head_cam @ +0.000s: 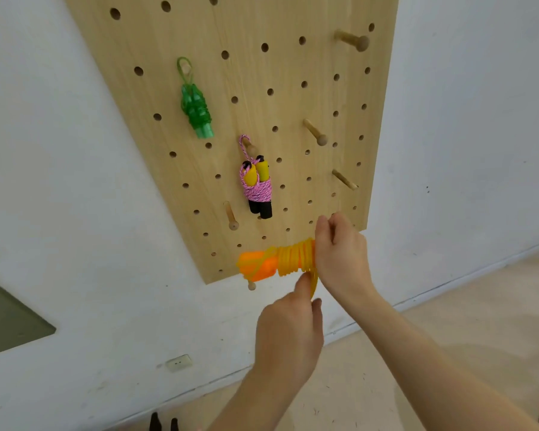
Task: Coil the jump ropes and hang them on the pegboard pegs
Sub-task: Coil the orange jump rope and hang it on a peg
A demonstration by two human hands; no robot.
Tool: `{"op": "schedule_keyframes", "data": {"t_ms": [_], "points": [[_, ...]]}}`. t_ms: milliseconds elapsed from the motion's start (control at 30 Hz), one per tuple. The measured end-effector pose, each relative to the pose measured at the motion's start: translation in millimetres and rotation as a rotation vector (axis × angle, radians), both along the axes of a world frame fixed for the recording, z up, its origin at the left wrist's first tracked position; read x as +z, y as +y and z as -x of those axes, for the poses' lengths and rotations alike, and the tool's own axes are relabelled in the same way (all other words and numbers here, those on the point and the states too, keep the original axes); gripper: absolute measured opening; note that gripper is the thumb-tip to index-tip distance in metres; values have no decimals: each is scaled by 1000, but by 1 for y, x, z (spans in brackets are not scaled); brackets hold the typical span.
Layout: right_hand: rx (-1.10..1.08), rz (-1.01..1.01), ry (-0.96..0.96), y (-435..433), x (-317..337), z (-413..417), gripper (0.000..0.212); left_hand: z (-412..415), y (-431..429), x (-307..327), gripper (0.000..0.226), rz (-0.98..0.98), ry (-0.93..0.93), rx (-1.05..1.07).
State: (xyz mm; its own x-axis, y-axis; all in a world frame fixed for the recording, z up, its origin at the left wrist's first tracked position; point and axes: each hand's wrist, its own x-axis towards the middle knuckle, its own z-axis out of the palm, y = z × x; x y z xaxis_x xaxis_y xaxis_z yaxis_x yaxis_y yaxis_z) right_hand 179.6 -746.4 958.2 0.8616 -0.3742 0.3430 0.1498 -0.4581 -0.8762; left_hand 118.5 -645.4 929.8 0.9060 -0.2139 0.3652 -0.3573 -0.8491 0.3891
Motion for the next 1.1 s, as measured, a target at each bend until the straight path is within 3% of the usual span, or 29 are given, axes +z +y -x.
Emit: {"op": "schedule_keyframes", "data": {"t_ms": [100, 267, 333, 433, 533, 733, 867, 933, 1000, 1100], "points": [[-17, 340, -67, 1, -20, -1, 29, -2, 7, 7, 27, -346, -181, -42], [79, 665, -17, -2, -34, 2, 27, -6, 28, 13, 36, -492, -281, -204], [204, 601, 45, -4, -34, 4, 31, -11, 37, 21, 25, -349, -270, -214], [344, 196, 148, -13, -18, 8, 28, -22, 51, 31, 28, -105, -164, -253], [474, -21, 216, -24, -7, 18, 9, -25, 57, 32, 28, -126, -169, -279], [381, 317, 113, -22, -12, 24, 5, -32, 51, 31, 33, -246, -259, -329], [365, 407, 110, -17, -19, 22, 7, -36, 41, 37, 34, -387, -317, -423], [413, 378, 78, -21, -18, 24, 6, -43, 44, 44, 35, -307, -214, -411], [446, 328, 25, -27, -12, 27, 5, -49, 52, 54, 27, -97, 5, -330], [517, 385, -7, -30, -2, 31, 10, -54, 57, 61, 17, 98, 179, -250]]}}
